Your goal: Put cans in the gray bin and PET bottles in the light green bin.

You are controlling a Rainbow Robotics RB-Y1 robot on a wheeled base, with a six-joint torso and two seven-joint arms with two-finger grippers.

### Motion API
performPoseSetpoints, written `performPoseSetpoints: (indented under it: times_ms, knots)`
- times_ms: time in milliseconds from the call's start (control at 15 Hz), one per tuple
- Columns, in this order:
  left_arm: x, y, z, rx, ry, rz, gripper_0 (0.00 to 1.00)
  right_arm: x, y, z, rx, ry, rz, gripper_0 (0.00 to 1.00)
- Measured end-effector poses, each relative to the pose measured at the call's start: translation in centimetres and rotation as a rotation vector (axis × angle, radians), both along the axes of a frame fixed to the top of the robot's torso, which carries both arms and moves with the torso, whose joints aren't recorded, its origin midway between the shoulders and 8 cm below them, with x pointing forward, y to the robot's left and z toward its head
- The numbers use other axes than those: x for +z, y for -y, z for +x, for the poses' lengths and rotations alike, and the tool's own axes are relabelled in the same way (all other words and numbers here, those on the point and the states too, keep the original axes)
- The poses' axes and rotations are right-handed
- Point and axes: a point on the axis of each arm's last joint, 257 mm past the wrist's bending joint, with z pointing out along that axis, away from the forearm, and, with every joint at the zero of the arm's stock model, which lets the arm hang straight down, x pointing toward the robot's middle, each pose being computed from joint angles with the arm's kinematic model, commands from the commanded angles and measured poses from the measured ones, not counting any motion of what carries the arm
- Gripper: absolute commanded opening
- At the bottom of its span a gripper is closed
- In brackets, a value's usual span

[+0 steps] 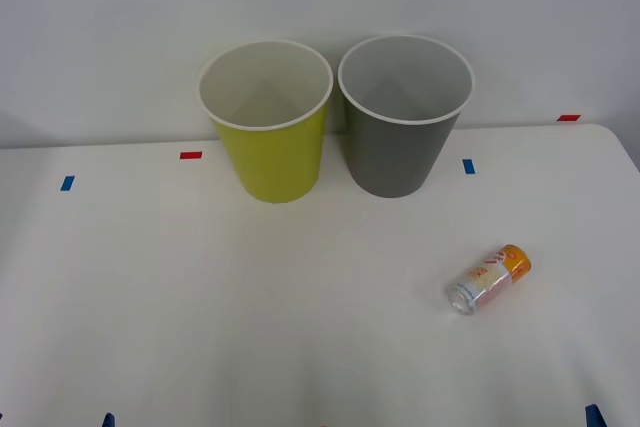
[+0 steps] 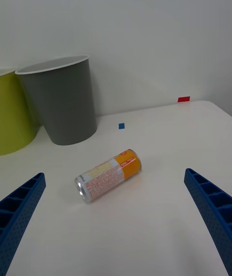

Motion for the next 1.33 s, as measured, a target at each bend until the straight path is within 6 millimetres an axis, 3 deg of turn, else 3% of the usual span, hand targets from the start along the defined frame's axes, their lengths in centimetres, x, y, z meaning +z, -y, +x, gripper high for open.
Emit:
performPoseSetpoints:
  times_ms: [400,600,733,1000,1333]
  knots:
    - [0.0,0.0,0.0,0.0,0.0,0.0,1.0,0.0,0.0,0.0,0.0,0.0,0.0,1.0]
    - [0.0,0.0,0.0,0.0,0.0,0.0,1.0,-1.4,0.7,0.4,-0.039,-0.017,0.018,1.0]
    - [0.0,0.0,0.0,0.0,0.0,0.0,1.0,-1.2,1.1,1.3,-0.053,0.002,0.004,1.0]
    - [0.0,0.0,0.0,0.0,0.0,0.0,1.0,-2.9,2.7,4.2,-0.085,-0.058,-0.013,1.0]
    - [0.0,0.0,0.0,0.0,0.0,0.0,1.0,-3.8,3.2,6.6,-0.111,-0.182,0.103,1.0]
